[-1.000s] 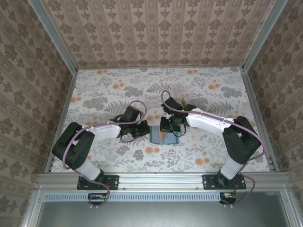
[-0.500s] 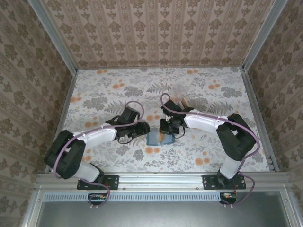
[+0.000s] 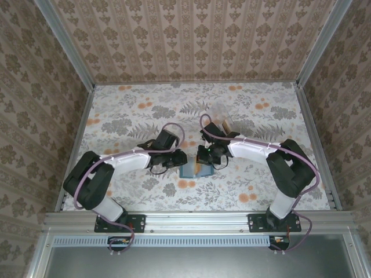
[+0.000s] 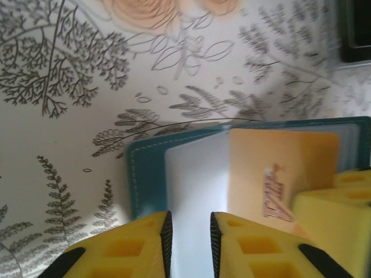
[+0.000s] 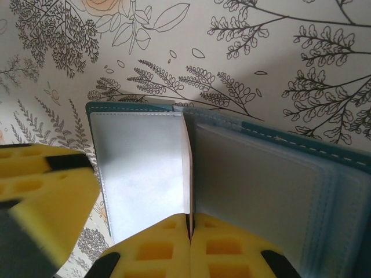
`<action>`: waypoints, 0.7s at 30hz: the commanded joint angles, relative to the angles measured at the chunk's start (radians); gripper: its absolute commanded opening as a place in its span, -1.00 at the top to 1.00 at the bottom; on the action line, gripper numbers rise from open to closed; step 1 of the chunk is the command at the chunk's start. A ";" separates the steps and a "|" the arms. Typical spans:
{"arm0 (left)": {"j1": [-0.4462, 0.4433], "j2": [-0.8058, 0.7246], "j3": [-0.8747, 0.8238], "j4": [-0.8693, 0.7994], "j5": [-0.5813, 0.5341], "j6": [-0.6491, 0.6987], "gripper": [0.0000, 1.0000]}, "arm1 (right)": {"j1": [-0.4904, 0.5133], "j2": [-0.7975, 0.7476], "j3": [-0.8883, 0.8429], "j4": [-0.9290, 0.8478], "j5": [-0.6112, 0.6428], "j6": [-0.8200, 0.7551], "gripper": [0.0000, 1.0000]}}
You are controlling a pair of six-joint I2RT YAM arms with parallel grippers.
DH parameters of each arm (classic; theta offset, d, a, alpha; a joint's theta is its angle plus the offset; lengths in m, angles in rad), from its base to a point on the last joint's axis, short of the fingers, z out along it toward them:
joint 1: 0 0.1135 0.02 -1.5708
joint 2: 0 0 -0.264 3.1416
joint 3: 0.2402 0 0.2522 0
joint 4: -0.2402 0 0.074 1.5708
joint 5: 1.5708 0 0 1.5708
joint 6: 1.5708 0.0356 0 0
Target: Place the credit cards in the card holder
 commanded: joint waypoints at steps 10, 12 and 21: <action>0.002 0.051 0.017 -0.101 -0.065 0.050 0.57 | -0.046 -0.039 -0.120 0.089 -0.080 0.012 1.00; 0.002 0.060 0.020 -0.111 -0.069 0.054 0.60 | -0.050 -0.046 -0.130 0.098 -0.082 0.012 1.00; -0.007 0.099 0.021 -0.127 -0.088 0.053 0.70 | -0.086 -0.075 -0.222 0.217 -0.148 0.013 1.00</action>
